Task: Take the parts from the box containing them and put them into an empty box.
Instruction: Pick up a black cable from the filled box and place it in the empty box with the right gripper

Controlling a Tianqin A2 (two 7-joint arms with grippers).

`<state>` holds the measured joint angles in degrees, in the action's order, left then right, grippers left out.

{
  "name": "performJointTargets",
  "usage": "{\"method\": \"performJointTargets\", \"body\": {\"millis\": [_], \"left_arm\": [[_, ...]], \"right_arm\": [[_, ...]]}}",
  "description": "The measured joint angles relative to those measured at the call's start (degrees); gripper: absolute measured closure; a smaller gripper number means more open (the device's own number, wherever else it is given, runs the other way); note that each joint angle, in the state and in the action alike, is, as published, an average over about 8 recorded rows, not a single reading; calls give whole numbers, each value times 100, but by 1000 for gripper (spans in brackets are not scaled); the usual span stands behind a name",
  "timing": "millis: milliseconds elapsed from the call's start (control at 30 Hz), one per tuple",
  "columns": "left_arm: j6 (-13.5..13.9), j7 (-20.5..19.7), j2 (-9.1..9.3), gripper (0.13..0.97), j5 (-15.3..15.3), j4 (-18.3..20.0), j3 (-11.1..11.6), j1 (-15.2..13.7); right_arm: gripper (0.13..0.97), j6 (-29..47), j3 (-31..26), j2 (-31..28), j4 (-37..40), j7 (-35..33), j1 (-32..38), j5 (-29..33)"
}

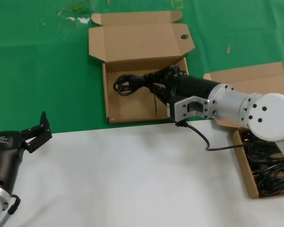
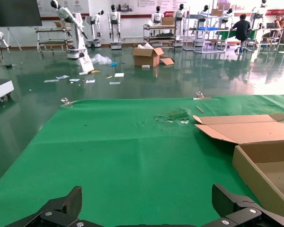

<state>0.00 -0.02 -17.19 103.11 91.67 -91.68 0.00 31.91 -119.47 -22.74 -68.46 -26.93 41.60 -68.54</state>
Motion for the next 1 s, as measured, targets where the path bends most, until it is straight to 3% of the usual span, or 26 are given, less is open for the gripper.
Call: {"method": "performJointTargets", "body": {"millis": [367,667,1000], "left_arm": [[0,0,0,132,0,0,0,0],[0,0,0,132,0,0,0,0],[0,0,0,132,0,0,0,0]], "right_arm": [[857,0,0,0,0,0,0,0],[757,0,0,0,0,0,0,0],[564,0,0,0,0,0,0,0]]}}
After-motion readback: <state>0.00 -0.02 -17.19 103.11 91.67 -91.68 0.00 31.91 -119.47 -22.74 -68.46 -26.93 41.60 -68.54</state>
